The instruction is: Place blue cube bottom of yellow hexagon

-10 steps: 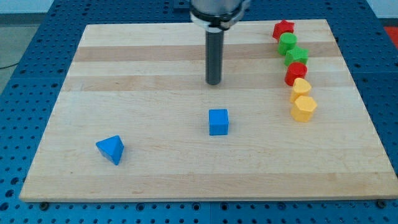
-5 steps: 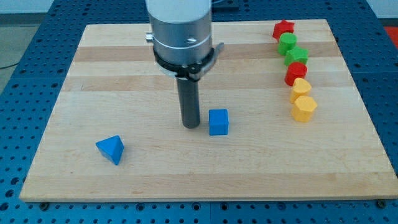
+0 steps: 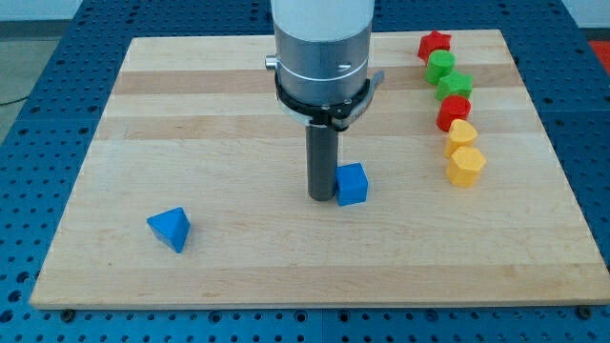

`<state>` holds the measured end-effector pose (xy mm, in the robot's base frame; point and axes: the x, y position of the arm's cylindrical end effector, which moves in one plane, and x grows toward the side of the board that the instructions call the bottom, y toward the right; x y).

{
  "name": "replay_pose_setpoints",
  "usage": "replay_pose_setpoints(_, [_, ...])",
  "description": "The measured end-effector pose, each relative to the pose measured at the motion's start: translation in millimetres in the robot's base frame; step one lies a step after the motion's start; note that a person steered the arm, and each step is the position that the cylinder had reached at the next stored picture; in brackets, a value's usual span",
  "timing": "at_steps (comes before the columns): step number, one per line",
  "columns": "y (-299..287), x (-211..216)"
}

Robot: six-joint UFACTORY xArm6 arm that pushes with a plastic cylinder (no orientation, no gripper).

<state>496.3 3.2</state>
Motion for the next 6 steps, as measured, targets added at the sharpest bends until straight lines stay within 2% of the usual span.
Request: replay_pose_setpoints(6, [23, -17])
